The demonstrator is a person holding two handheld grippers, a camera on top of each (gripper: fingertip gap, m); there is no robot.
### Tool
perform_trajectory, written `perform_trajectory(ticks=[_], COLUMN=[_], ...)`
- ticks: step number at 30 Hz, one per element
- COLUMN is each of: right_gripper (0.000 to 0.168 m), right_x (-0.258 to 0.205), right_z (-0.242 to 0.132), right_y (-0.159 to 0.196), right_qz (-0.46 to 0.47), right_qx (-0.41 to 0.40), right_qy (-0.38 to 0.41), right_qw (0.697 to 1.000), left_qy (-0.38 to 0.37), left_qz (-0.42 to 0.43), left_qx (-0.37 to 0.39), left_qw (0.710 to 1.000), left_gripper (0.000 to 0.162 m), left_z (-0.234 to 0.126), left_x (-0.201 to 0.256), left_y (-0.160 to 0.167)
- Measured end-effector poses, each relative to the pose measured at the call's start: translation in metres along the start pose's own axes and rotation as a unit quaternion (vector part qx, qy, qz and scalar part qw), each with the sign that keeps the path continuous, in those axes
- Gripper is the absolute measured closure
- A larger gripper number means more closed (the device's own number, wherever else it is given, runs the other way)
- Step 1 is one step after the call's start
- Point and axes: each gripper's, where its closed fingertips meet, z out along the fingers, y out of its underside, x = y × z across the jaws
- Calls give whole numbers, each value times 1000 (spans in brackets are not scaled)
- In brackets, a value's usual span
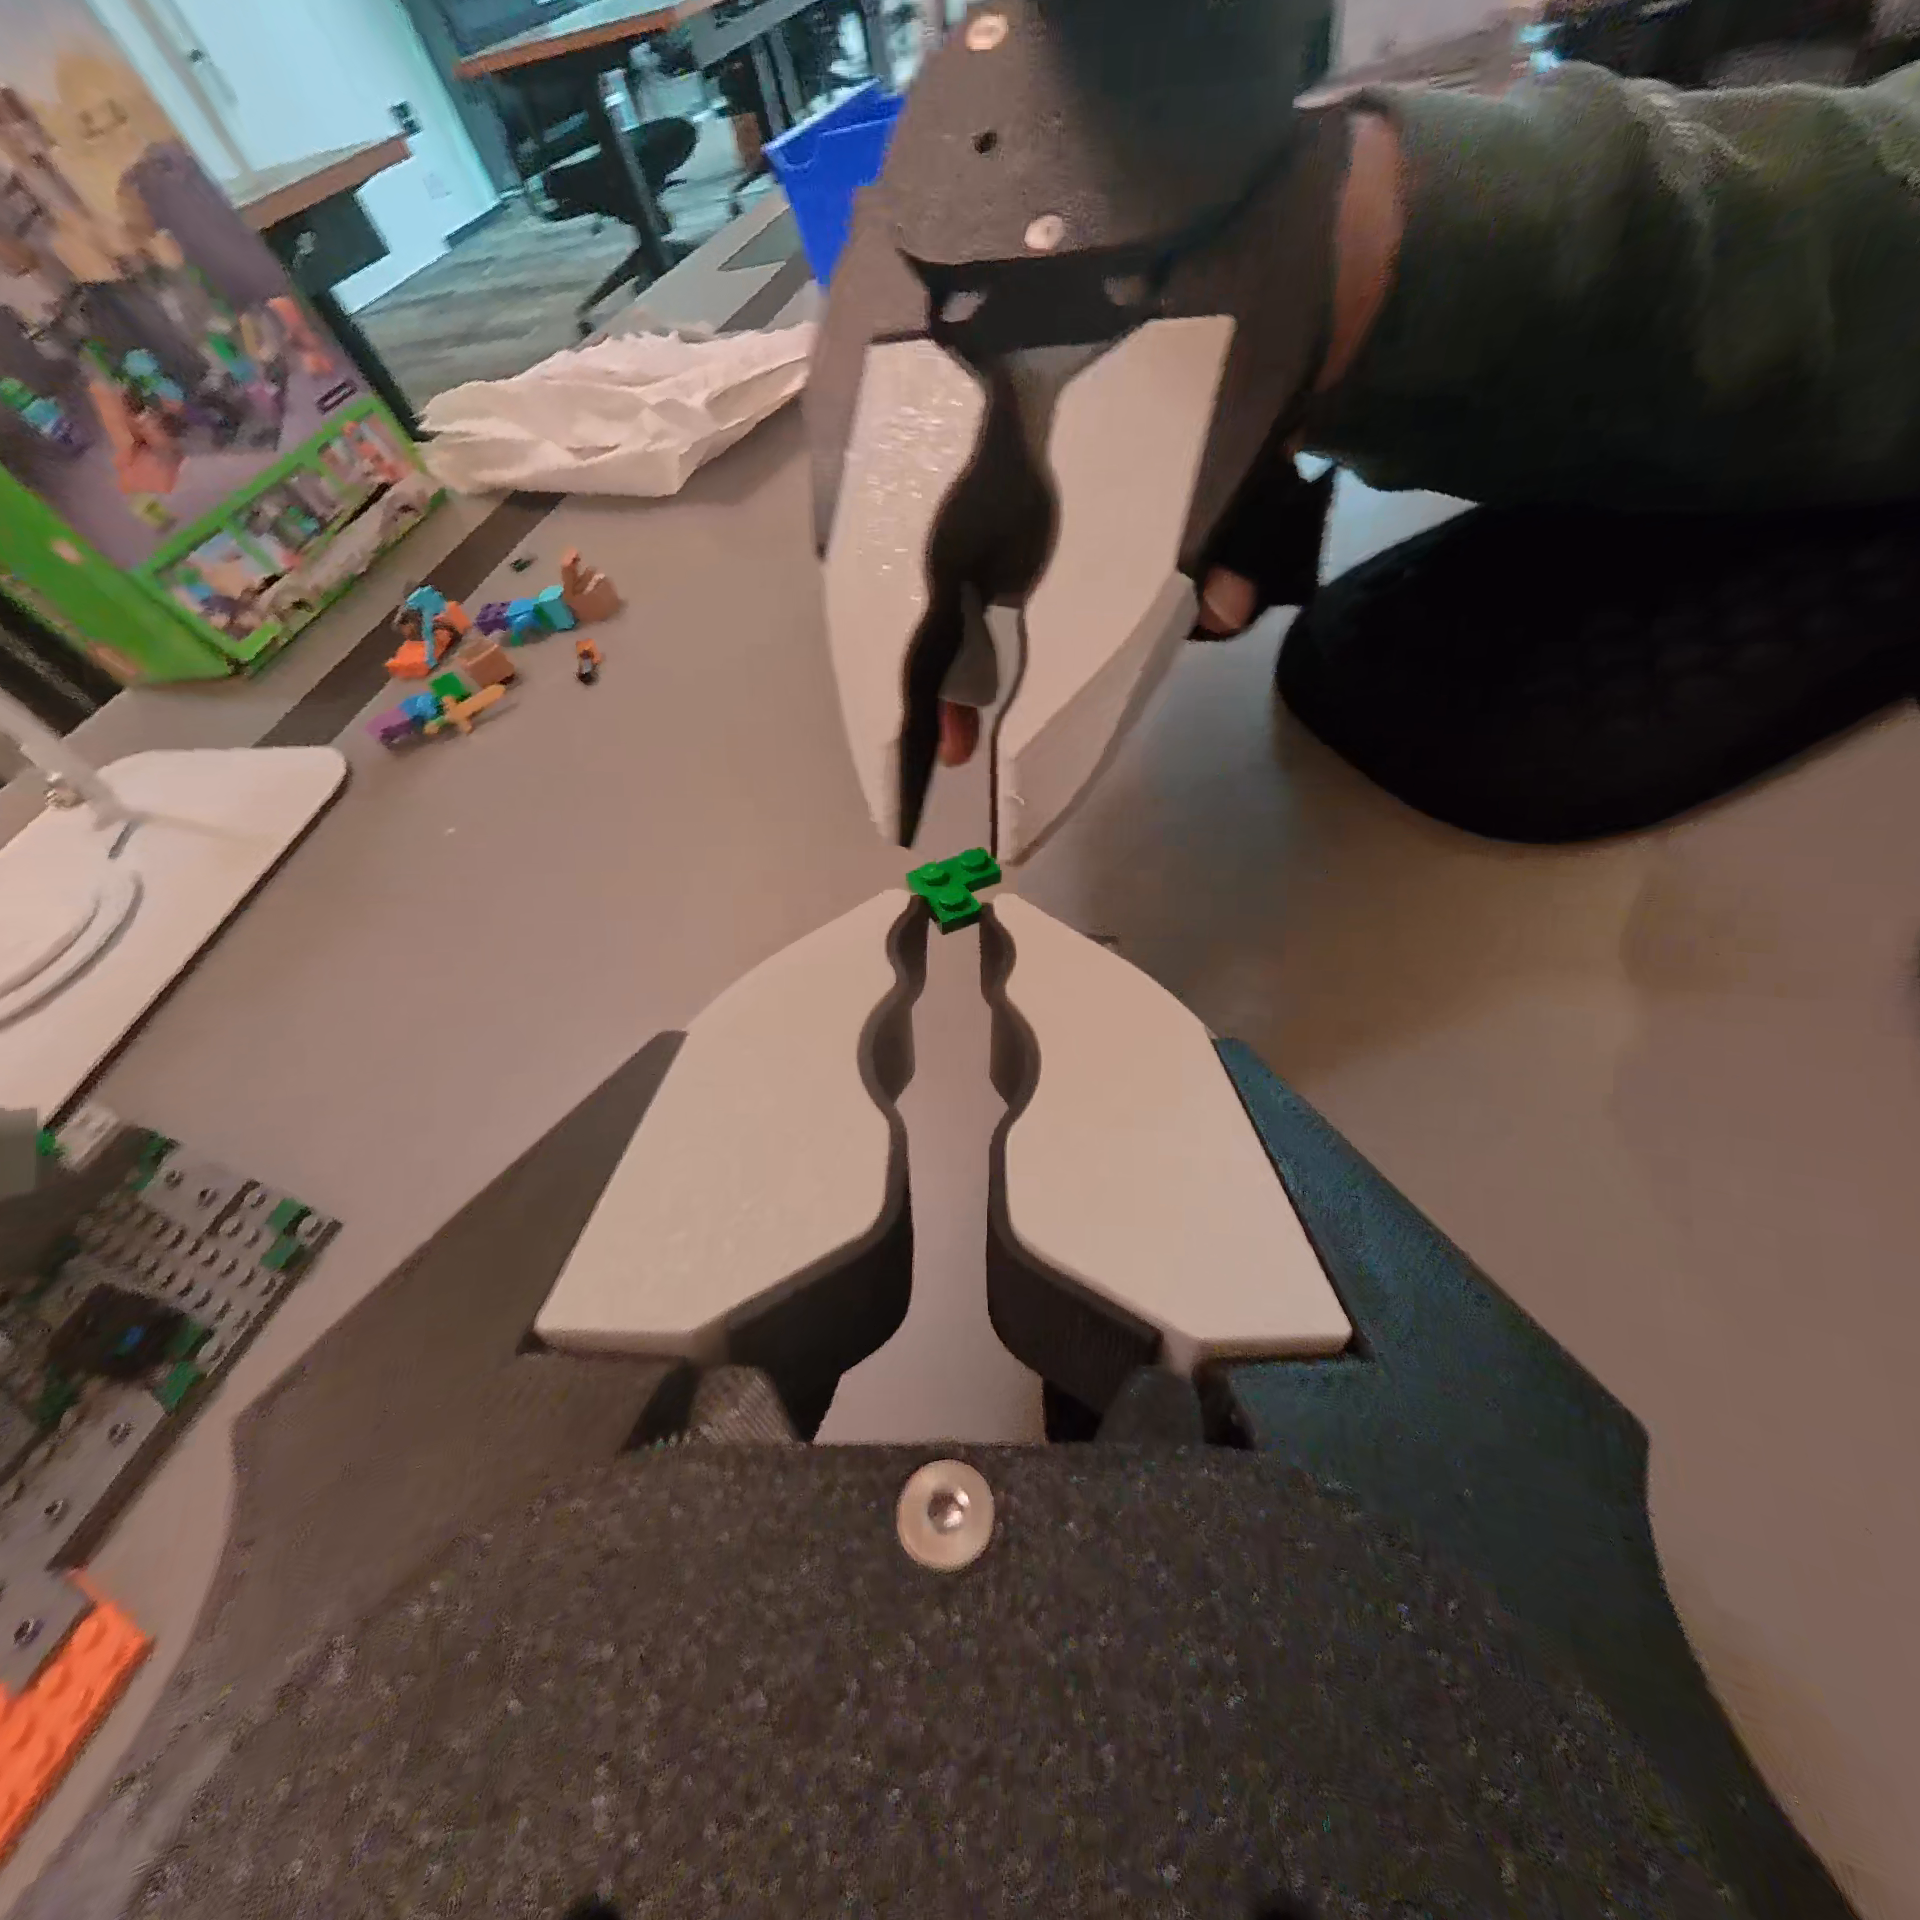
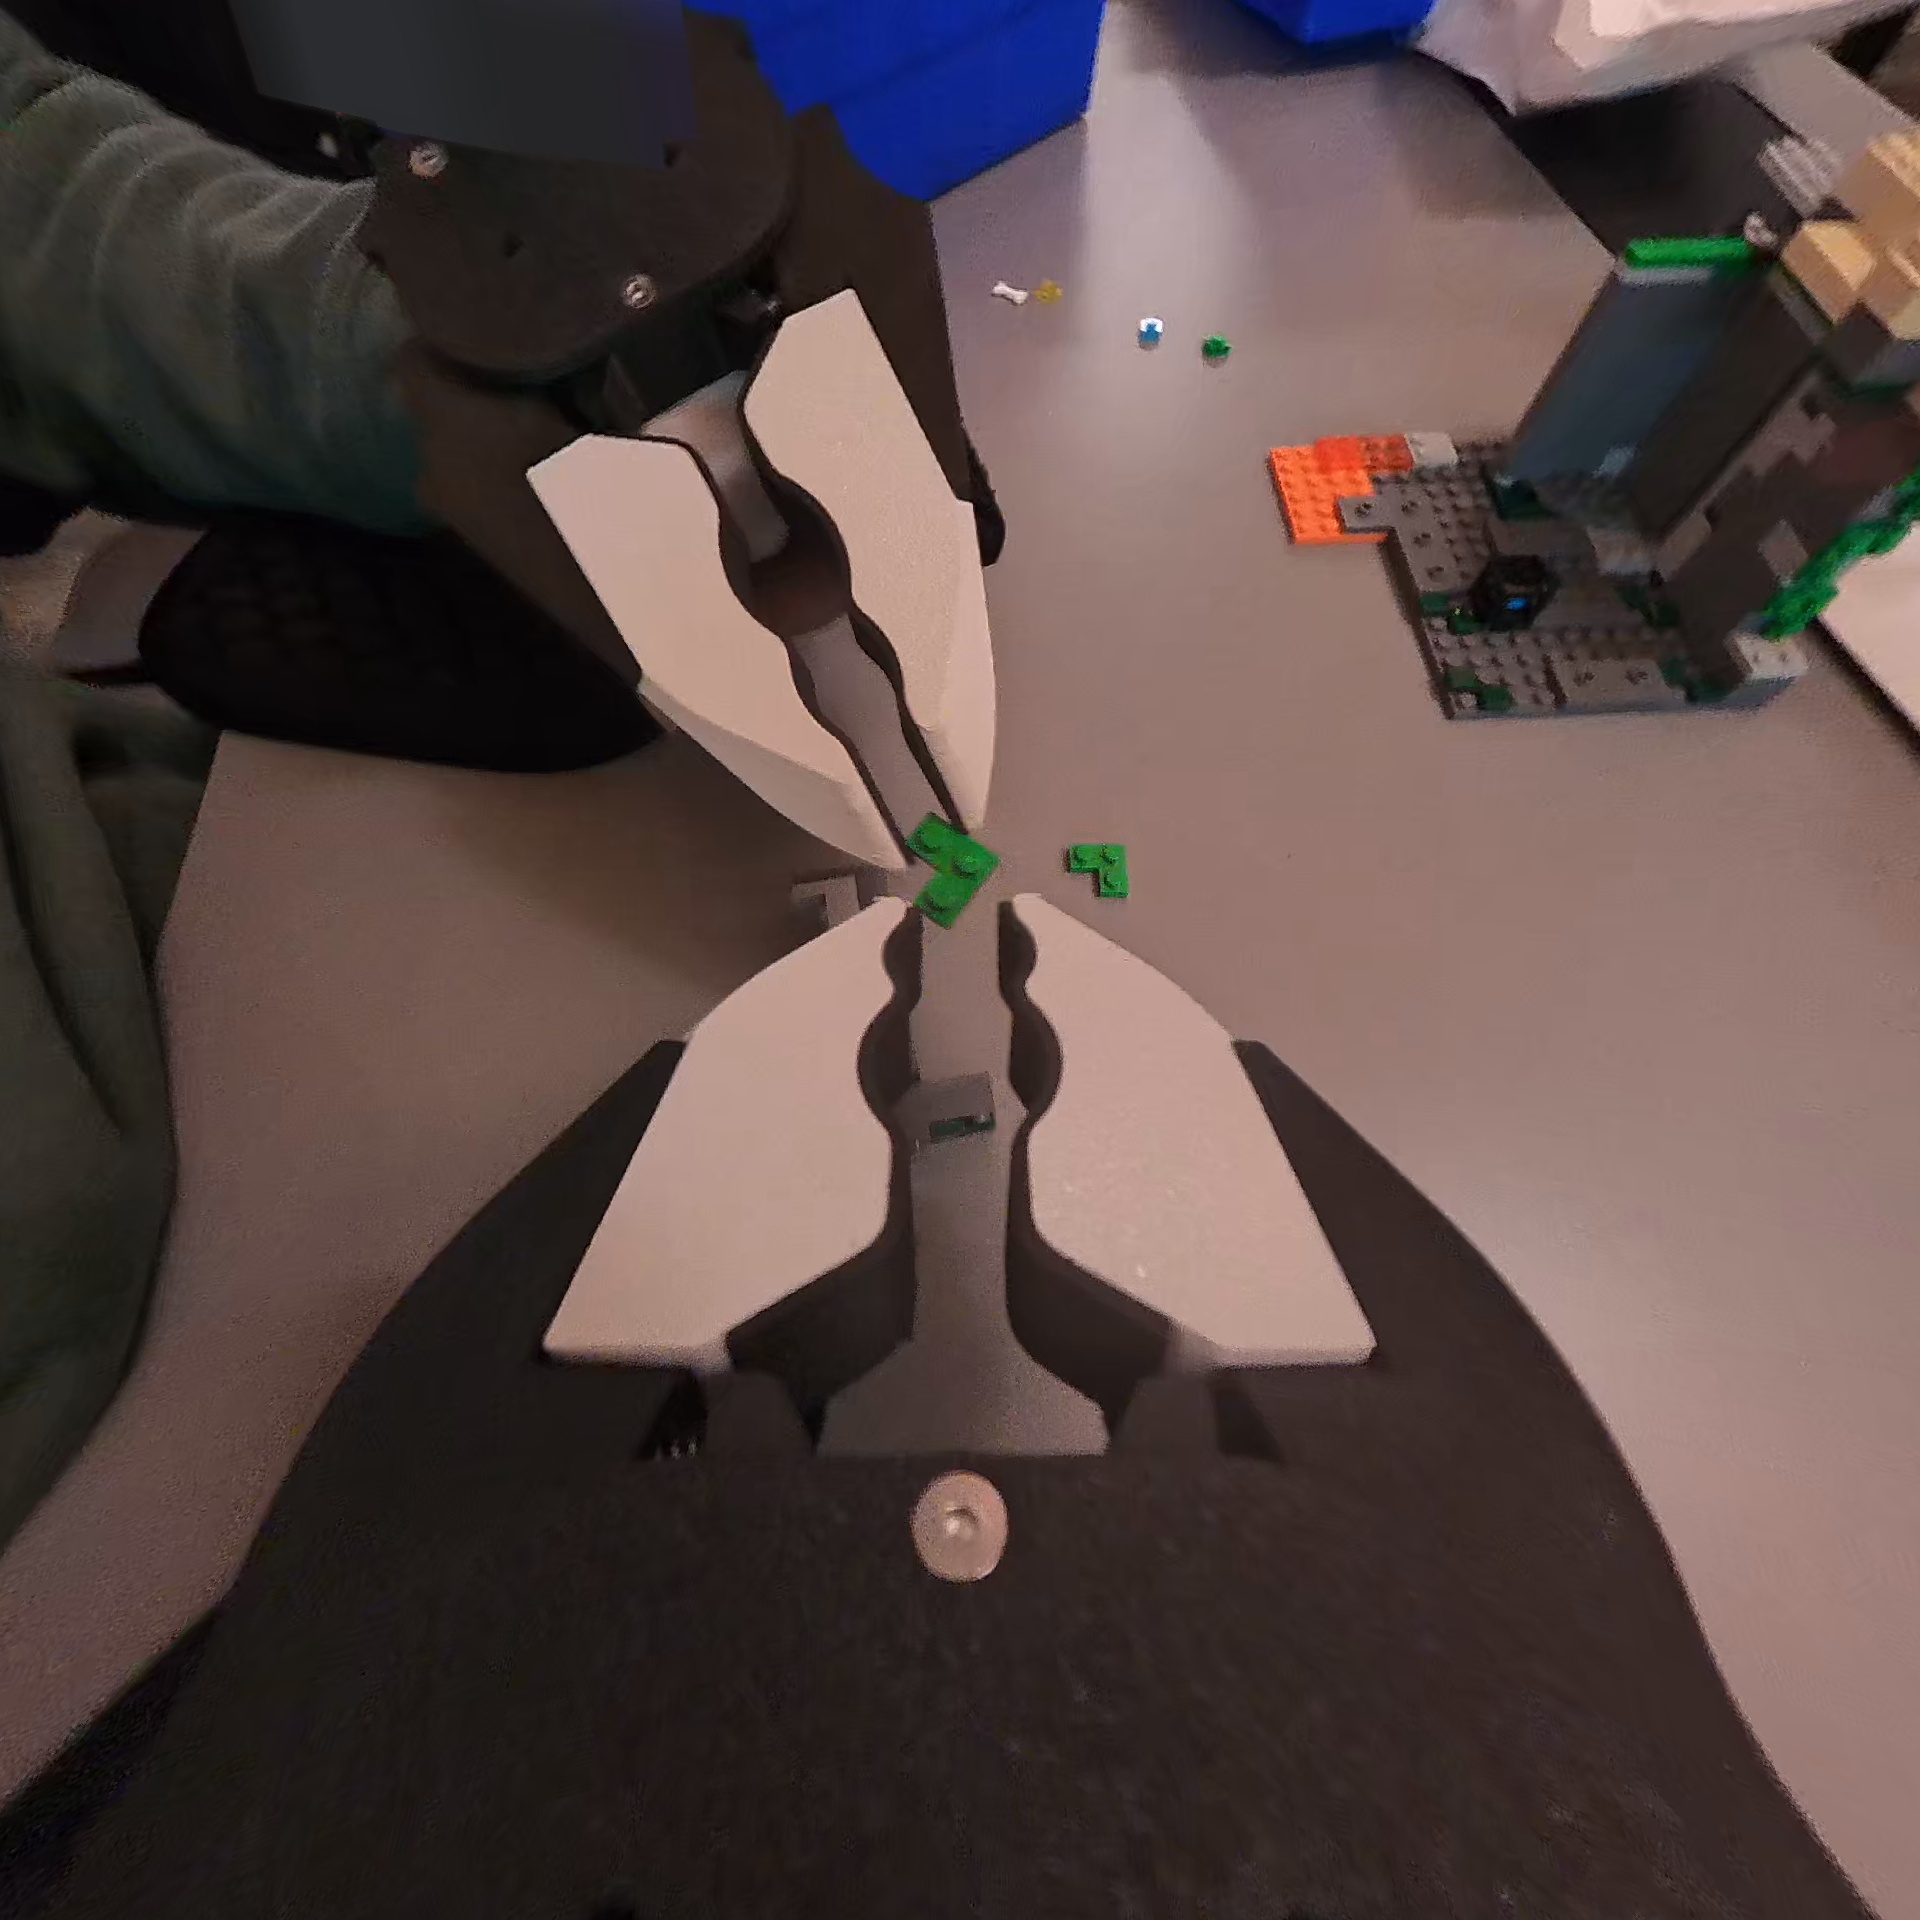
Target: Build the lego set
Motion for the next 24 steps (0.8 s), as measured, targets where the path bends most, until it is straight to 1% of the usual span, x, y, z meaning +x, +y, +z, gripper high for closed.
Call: perform_trajectory(ticks=[3, 10, 14, 24], right_gripper=[146, 137, 137, 144], right_x=[-3, -34, -40, -45], right_z=[-8, -15, -9, 2], right_y=[7, 15, 17, 20], right_qz=[-32, -94, -120, -148], right_qx=[-8, -5, -17, -35], right_qy=[-22, -106, -103, -90], right_qw=[999, 990, 987, 984], left_qy=[46, 123, 134, 144], left_qz=[17, 11, 10, 13], left_qx=[11, 26, 27, 18], left_qw=[999, 992, 991, 989], left_gripper=[153, 153, 153, 153], left_z=[1, 1, 0, 2], left_x=[16, 37, 39, 43], left_y=[0, 1, 3, 6])
